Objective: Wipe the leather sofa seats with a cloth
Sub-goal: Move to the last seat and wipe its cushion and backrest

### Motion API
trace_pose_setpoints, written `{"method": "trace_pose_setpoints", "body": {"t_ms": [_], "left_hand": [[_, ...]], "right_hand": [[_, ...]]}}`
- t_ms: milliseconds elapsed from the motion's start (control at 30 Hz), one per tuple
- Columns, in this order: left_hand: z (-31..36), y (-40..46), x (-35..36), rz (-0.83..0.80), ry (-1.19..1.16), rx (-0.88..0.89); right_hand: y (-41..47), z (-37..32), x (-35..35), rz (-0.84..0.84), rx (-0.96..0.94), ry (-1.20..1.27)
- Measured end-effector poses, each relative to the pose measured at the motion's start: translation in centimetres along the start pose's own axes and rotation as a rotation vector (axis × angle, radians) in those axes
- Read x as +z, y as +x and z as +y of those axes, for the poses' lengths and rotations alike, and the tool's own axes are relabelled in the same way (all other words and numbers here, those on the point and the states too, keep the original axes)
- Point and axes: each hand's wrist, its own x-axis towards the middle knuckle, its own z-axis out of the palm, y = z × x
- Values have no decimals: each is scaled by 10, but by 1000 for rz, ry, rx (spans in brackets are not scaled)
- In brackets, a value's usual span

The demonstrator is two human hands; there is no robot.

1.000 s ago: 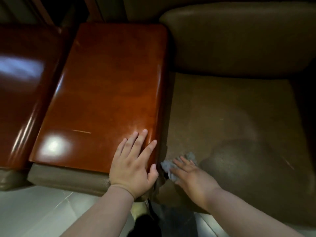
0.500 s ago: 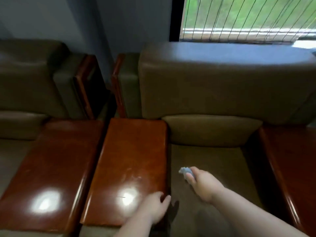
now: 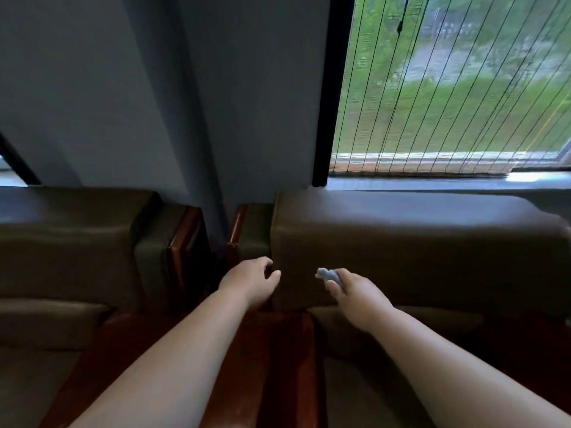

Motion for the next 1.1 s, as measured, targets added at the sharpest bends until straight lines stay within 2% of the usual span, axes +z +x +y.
{"method": "trace_pose_setpoints", "body": {"t_ms": [167,300,367,533,633,733,867,1033,1100], "left_hand": [[19,93,-31,80,1,39],[22,180,-32,108,72,114],[10,222,-26,104,109,94],[-29,308,18,78,108,35],[-61,335,70,142,173,118],[-89,359,104,239,233,188],[-95,368,114,265,244,163],[-92,360,113,266,209,181],[-86,356,106,267,175,192]], "right_hand": [[107,-23,-46,178,-80,-15],[185,-18,-50,194,-104,-48],[219,-11,-41,200,-104,-74],[297,-5,1,-38,-180,-251],[310,7,39,12,-209,-326],[312,17,49,52,-215,-336],[323,5,39,-21,-168,-373],[383,-47,40,-115,-308,-343],[408,-46,34,-125,-285,-336]]}}
